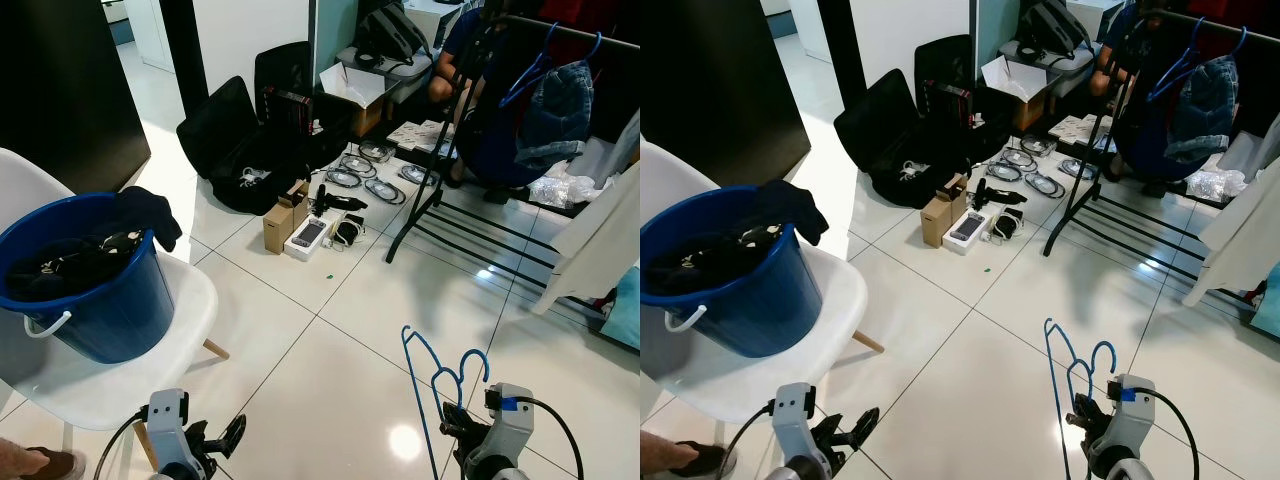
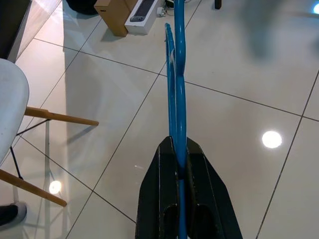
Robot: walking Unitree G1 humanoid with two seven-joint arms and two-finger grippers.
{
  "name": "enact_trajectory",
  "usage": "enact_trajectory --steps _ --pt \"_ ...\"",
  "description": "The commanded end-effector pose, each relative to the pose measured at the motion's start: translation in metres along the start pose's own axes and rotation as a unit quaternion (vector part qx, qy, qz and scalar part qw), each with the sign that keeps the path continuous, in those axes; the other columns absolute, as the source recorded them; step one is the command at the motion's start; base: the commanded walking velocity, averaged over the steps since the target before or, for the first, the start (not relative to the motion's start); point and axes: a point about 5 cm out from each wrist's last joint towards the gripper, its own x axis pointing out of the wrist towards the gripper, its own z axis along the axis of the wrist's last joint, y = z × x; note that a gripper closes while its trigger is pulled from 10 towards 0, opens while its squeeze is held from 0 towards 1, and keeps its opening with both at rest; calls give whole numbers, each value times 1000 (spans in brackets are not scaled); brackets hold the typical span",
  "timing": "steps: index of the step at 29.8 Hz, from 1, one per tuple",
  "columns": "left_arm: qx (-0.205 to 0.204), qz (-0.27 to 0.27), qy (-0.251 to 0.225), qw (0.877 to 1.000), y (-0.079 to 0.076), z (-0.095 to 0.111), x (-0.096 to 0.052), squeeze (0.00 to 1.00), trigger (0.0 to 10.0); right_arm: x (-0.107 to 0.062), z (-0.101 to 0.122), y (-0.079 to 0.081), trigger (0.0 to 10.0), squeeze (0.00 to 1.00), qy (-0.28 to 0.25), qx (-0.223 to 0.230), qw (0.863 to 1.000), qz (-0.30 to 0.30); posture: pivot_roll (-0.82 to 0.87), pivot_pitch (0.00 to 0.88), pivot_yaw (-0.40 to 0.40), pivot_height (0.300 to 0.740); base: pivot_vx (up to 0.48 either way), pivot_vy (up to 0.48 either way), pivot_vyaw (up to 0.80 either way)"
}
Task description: Hang hanger
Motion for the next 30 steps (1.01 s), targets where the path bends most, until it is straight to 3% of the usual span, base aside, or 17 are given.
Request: enact_trajectory --steps 1,9,14,21,25,30 --pt "-8 10 13 1000 8 -5 -8 0 10000 -1 0 -2 10000 0 -1 1 1000 -3 -85 99 -3 740 0 0 0" --pt "-1 9 2 1000 14 5 -15 0 10000 0 1 -2 10000 0 -2 1 1000 -2 -85 100 -3 740 0 0 0" --pt "4 -2 -16 1000 0 17 -14 0 10000 0 1 -3 10000 0 -2 1 1000 -2 -85 99 -3 740 0 0 0" --pt "2 -4 -15 1000 -2 18 -13 0 10000 1 0 -3 10000 0 -1 2 1000 -2 -81 91 -3 740 0 0 0" --pt "0 -1 -11 1000 2 17 -13 0 10000 3 0 -2 10000 0 2 3 1000 -2 -78 72 -2 740 0 0 0" --pt "-7 12 7 1000 19 21 -9 0 10000 9 0 2 10000 0 8 6 1000 1 -64 45 -6 740 0 0 0"
